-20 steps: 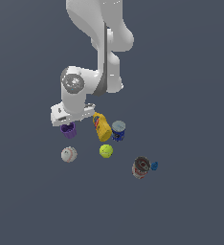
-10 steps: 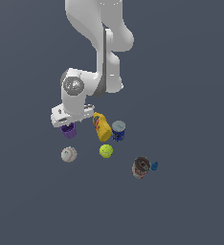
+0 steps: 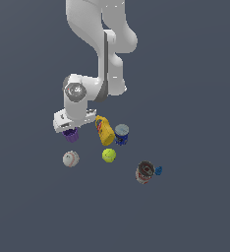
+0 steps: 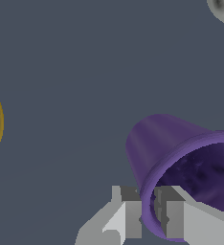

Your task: Pick up a designated object from a clutter of objects.

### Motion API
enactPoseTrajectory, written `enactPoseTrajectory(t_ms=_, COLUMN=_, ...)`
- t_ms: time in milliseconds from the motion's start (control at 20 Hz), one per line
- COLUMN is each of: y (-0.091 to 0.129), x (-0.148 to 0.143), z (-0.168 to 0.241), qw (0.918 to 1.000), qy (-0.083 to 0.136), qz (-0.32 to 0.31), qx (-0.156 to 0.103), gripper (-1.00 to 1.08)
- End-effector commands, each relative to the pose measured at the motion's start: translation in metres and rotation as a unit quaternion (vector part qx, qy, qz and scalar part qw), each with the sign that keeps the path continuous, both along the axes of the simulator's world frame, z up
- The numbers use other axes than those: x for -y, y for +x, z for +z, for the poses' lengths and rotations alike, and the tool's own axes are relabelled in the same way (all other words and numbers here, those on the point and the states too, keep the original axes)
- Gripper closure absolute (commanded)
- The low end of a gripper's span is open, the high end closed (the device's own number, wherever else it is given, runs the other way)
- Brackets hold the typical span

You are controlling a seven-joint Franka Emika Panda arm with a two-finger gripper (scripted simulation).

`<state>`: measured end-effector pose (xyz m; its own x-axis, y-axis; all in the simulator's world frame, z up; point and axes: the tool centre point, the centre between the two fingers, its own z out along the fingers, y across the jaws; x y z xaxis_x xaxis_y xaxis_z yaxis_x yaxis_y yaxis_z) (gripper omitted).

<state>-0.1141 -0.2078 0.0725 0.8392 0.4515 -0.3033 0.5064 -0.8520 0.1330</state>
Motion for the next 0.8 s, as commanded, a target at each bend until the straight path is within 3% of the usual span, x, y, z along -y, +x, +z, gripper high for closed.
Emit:
enactPoseTrajectory(t_ms=0, y=0.0, x=0.0, z=0.0, qw=1.0, qy=0.0, qz=0.0, qx=0.0, gripper=1.08)
enactPoseTrajectory(t_ms=750, y=0.002, x=-0.007, z=0.015, qw=1.0, qy=0.0, qz=0.0, qx=0.0, gripper=1.08)
